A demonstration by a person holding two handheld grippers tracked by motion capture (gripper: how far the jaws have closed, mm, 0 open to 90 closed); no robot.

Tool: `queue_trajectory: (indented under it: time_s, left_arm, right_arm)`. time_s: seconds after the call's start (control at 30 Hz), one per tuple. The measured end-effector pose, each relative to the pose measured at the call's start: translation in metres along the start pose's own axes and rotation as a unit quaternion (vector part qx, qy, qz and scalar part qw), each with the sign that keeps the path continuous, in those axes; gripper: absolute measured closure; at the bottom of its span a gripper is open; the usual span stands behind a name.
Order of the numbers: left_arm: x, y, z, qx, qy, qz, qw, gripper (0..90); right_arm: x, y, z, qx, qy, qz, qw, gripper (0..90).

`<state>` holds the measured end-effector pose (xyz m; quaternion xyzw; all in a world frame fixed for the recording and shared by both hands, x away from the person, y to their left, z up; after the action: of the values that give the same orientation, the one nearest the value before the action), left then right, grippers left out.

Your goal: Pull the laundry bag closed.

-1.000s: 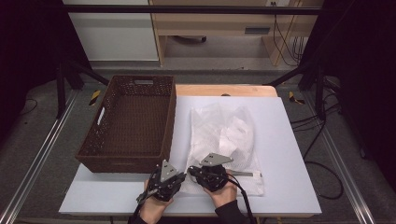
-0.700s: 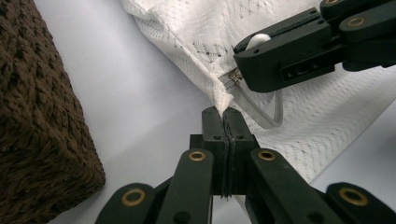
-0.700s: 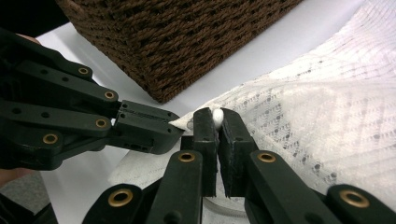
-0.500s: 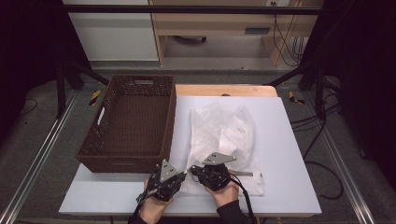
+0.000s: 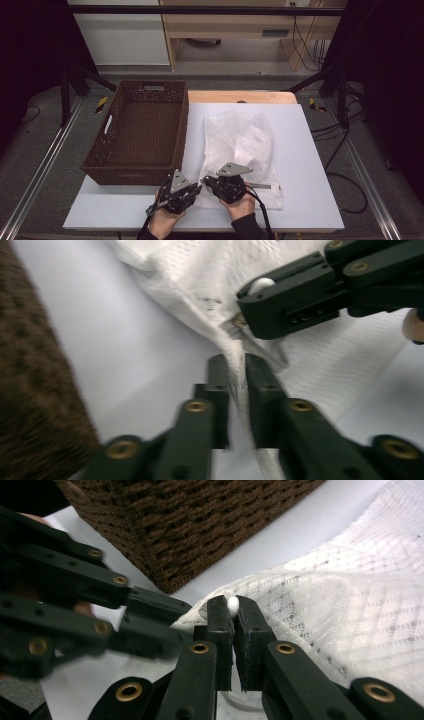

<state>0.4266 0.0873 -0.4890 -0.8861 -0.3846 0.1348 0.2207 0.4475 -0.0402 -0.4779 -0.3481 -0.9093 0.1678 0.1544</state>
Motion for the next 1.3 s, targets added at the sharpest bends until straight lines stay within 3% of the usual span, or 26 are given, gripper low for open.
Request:
queue_trajectory:
  time_s: [0.07, 0.17, 0.37, 0.67, 1.03, 1.13, 1.3]
  left_arm:
    - [-0.001, 0.001, 0.0, 0.006, 0.005, 0.008, 0.9999, 68.4]
    - [0.003, -0.001, -0.001, 0.004, 0.007, -0.001, 1.0, 70.2]
    - [0.006, 0.001, -0.002, 0.009, 0.002, -0.001, 1.0, 85.4]
    - [0.003, -0.003, -0.003, 0.001, -0.004, -0.026, 0.9996, 87.8]
    - [0.008, -0.007, -0.002, -0.002, -0.009, -0.031, 0.9995, 87.6]
    - [0.005, -0.006, -0.002, -0.001, 0.003, -0.04, 0.9992, 87.5]
    - [0.006, -0.008, -0.001, 0.001, 0.004, -0.043, 0.9991, 87.3]
  right_arm:
    - [0.002, 0.001, -0.001, 0.002, -0.009, 0.0, 1.0, 86.4]
    - [0.005, 0.001, -0.001, 0.009, -0.024, 0.006, 0.9997, 86.4]
    - [0.004, 0.001, -0.001, 0.01, -0.024, 0.003, 0.9997, 86.4]
    - [0.001, -0.002, 0.001, 0.001, -0.004, 0.005, 1.0, 86.5]
    - [-0.025, -0.03, 0.007, -0.007, 0.027, 0.027, 0.9992, 86.5]
    - [-0.031, -0.04, 0.007, -0.014, 0.032, 0.03, 0.9989, 86.5]
    - [-0.037, -0.055, 0.006, -0.022, 0.036, 0.036, 0.9985, 86.4]
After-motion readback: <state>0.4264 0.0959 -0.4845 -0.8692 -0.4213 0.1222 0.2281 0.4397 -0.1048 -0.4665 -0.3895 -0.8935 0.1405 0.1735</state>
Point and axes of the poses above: each handheld gripper's, and its own axes: y roughly forward along the jaws, z roughly out of its underside, x roughly to its left, the point moved 5 cm from there along y, roughly forward along the jaws, and after that the axes turned 8 degrees about -x, right-handed, at the moved point
